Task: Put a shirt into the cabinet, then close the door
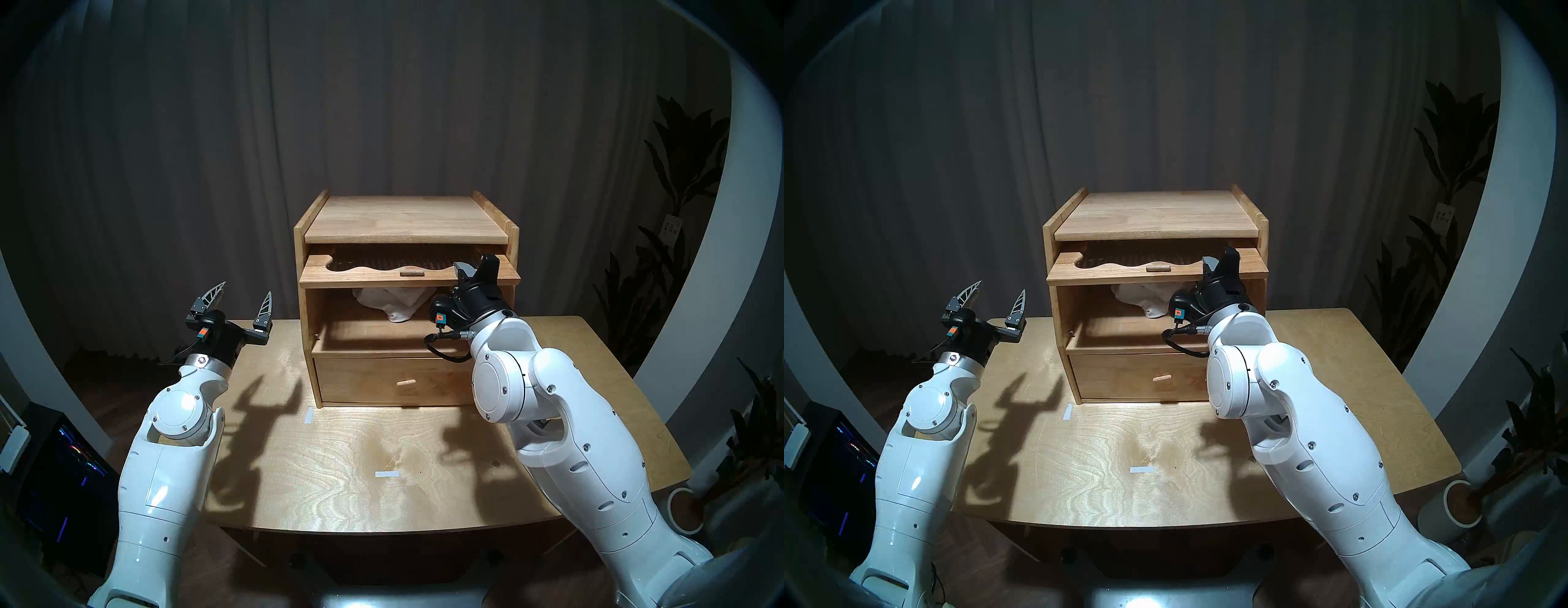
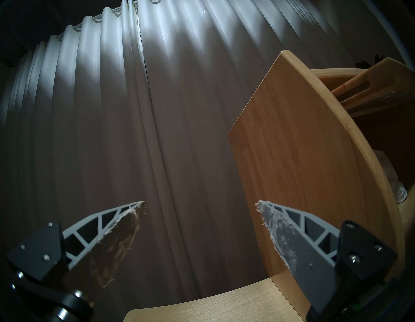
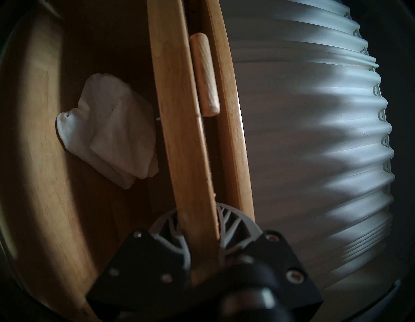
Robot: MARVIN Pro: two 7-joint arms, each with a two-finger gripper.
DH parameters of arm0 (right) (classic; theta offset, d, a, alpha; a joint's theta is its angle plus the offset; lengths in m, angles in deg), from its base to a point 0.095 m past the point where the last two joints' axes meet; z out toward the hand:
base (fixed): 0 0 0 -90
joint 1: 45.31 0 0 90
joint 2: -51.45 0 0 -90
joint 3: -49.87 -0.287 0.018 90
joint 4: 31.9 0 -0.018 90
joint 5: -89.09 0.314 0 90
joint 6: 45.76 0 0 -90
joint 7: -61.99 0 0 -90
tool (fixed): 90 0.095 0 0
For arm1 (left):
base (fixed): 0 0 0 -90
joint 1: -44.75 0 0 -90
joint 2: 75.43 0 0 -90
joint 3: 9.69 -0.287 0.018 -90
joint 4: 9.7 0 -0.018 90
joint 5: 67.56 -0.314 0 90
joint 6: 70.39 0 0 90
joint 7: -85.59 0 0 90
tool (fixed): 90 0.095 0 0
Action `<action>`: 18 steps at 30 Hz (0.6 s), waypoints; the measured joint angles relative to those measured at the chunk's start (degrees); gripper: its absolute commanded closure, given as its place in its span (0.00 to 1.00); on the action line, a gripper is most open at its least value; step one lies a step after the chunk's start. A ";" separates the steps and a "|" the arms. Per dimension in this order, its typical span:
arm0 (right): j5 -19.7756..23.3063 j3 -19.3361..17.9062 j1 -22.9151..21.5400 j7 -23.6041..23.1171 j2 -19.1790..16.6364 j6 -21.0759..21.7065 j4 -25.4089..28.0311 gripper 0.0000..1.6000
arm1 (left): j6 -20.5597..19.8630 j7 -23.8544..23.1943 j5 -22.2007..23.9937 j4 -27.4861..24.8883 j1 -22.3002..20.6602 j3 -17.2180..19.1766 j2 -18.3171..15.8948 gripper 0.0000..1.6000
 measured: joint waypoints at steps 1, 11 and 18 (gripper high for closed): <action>-0.12 0.16 0.43 0.06 -0.09 0.30 0.49 1.00 | 0.00 0.00 0.00 0.00 0.00 0.00 0.00 0.00; -0.38 1.07 2.19 0.22 -0.11 1.76 2.64 1.00 | 0.00 0.00 0.00 0.00 0.00 0.00 -0.01 0.00; -0.53 1.43 3.36 0.26 -0.24 2.59 4.15 1.00 | 0.00 0.00 0.00 0.00 0.00 0.00 -0.01 0.00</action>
